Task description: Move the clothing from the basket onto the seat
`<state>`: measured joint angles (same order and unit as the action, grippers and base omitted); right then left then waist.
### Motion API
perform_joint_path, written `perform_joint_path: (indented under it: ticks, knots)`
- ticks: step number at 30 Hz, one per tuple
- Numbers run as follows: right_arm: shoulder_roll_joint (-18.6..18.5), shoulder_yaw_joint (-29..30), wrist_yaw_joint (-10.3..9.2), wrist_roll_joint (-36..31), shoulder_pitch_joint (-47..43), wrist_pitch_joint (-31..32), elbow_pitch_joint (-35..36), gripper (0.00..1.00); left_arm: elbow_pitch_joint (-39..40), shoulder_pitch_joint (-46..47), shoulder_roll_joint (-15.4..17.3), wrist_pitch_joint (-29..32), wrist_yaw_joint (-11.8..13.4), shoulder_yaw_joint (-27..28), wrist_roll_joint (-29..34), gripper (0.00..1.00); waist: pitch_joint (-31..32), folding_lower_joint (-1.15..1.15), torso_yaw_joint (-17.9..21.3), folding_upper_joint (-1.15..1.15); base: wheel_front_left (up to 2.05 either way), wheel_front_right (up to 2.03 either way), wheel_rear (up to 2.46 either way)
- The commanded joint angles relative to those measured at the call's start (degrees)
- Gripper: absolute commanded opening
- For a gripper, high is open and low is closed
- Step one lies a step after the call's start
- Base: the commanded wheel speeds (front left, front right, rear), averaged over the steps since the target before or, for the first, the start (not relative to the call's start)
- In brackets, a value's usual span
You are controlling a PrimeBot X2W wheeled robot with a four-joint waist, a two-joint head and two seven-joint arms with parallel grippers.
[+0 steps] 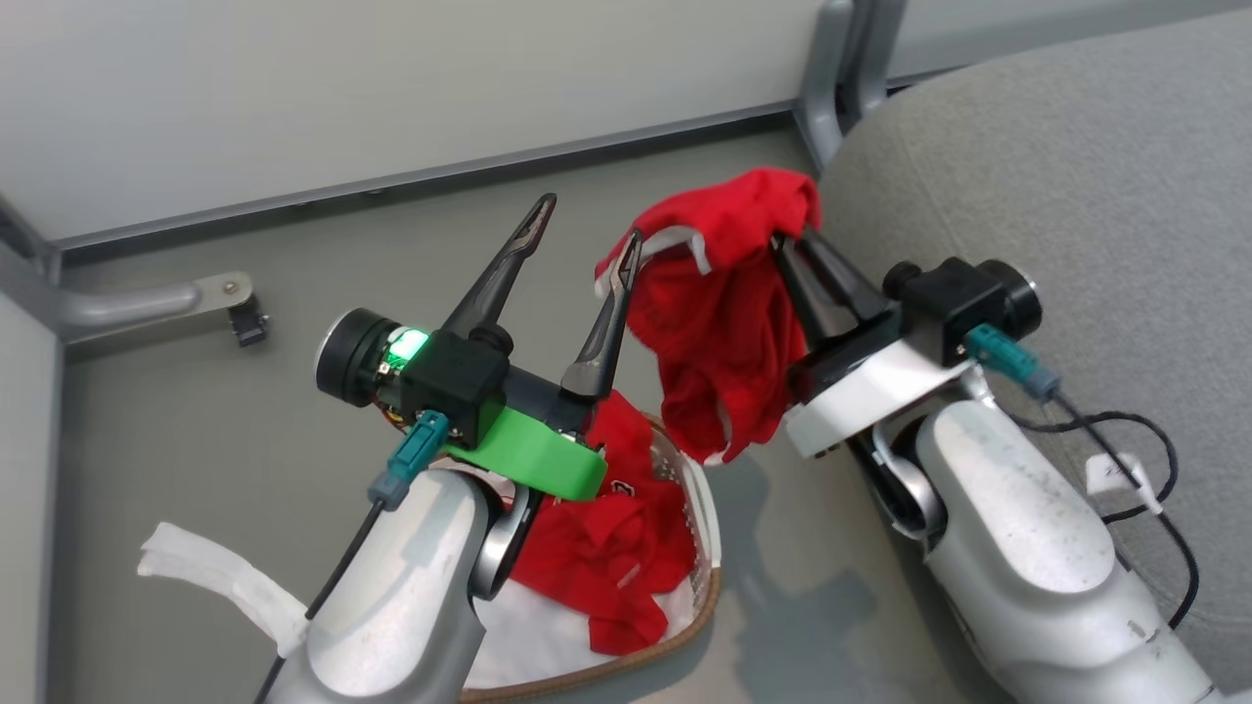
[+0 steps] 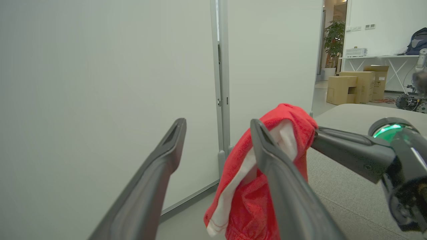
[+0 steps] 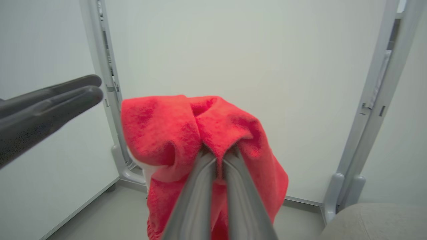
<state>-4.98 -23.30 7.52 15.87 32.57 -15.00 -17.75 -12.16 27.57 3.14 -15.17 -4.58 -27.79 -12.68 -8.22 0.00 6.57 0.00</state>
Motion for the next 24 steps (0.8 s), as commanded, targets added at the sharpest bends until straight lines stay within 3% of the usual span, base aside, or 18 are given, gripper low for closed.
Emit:
perform_joint_path:
  ticks: [1, 6, 11, 24]
  knots:
    - [-0.6, 1.5, -0.06, -0.4, 1.5, -0.2, 0.9, 0.00, -0.5, -0.8, 0.5, 0.1, -0.3, 0.8, 0.9, 1.00, -4.6, 0.00, 7.8, 0.00, 0.00, 0.00, 0.00]
    - [-3.1, 8.4, -0.06, -2.7, 5.4, -0.2, 1.4, 0.00, -1.4, -0.5, 0.6, 0.1, -1.3, 1.5, 2.4, 1.00, -8.1, 0.00, 12.2, 0.00, 0.00, 0.00, 0.00]
    - [-6.8, 13.6, -0.06, -5.7, 11.5, -0.2, -0.9, 0.00, -2.3, -0.2, 1.2, 0.1, -2.0, 1.2, 3.8, 1.00, -11.6, 0.00, 13.8, 0.00, 0.00, 0.00, 0.00]
    - [-15.6, 28.4, -0.06, -14.7, 27.5, -0.2, -16.1, 0.00, -2.7, 1.7, 5.0, 0.1, -2.9, -0.3, 4.4, 1.00, -21.8, 0.00, 8.2, 0.00, 0.00, 0.00, 0.00]
